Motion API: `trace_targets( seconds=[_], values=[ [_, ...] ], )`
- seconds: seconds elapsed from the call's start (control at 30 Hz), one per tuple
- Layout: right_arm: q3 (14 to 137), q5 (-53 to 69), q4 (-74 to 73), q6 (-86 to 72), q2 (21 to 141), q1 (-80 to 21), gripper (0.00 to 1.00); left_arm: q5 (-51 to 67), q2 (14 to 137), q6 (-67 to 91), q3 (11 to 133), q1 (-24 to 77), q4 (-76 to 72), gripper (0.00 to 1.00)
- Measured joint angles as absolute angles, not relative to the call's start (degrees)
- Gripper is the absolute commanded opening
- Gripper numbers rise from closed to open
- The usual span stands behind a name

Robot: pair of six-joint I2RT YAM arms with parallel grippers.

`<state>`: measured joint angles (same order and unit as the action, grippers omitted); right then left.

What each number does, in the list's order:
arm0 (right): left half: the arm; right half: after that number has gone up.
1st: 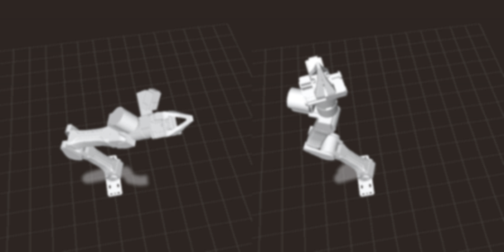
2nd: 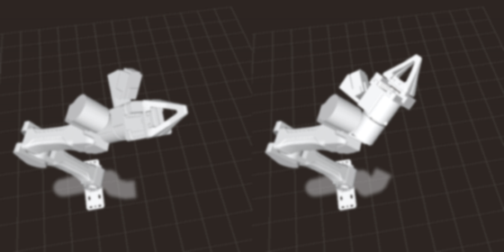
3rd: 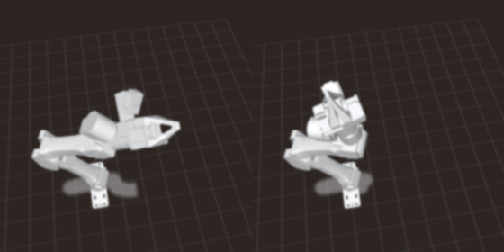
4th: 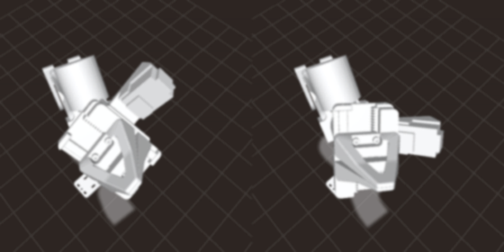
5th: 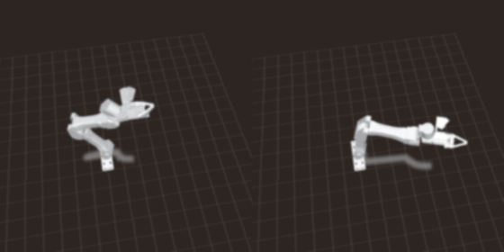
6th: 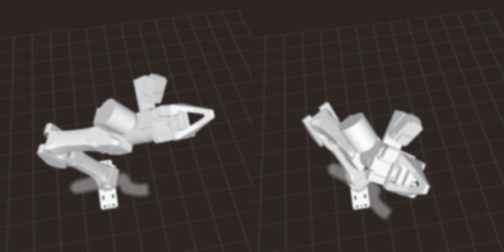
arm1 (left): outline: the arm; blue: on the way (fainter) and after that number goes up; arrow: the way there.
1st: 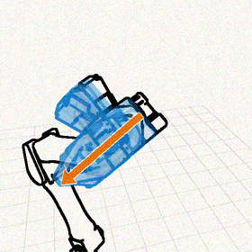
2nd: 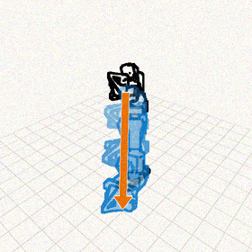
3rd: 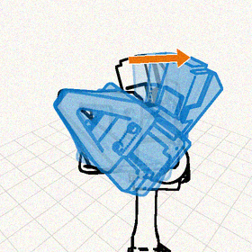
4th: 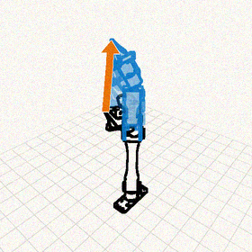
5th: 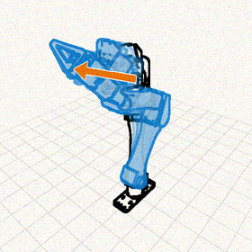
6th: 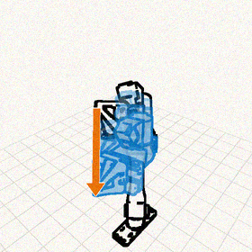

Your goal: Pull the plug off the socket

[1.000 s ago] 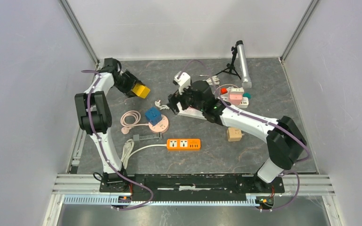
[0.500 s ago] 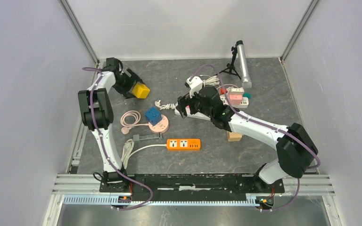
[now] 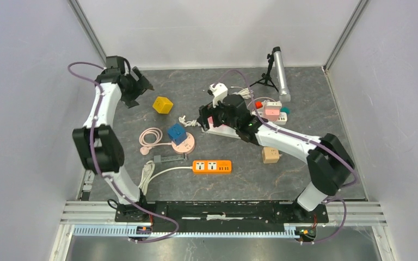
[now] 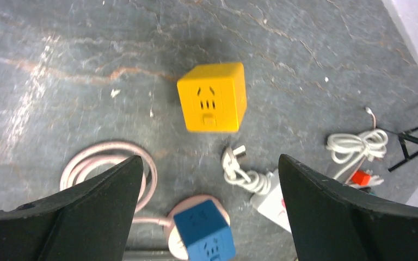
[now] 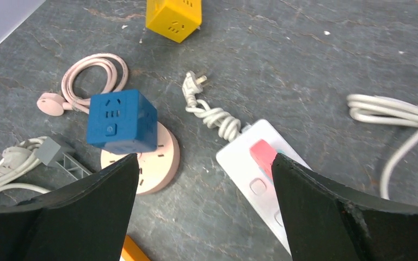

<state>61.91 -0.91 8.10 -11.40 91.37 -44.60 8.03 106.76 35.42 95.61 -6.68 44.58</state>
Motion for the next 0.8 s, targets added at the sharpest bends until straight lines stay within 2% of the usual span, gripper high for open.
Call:
trace_targets(
  seconds=[0.13,0.3,0.43,0.63,0.8],
  values=[
    [68.2,0.0,7.3,-12.8,97.6,-46.0,0.88,7.1,96.2,34.9,87.9,-6.7,43.3,1.0],
    [79.1,1.1,2.9,-13.7,107.3,-51.2,0.92,6.0,87.1,34.4,76.5,-6.7,42.5,1.0],
    [82.2,1.5,0.1,-13.0,112.0,-54.8,0.93,7.2,83.5,34.4,68.9,-6.7,42.5,0.97],
    [85.1,1.4,-3.1,-12.1,117.1,-55.2,0.79,12.7,81.7,34.4,60.9,-6.7,42.1,0.91],
    [91.4,1.5,-5.3,-12.0,122.3,-55.0,0.78,15.7,79.7,34.5,56.0,-6.7,41.3,0.88]
  ],
)
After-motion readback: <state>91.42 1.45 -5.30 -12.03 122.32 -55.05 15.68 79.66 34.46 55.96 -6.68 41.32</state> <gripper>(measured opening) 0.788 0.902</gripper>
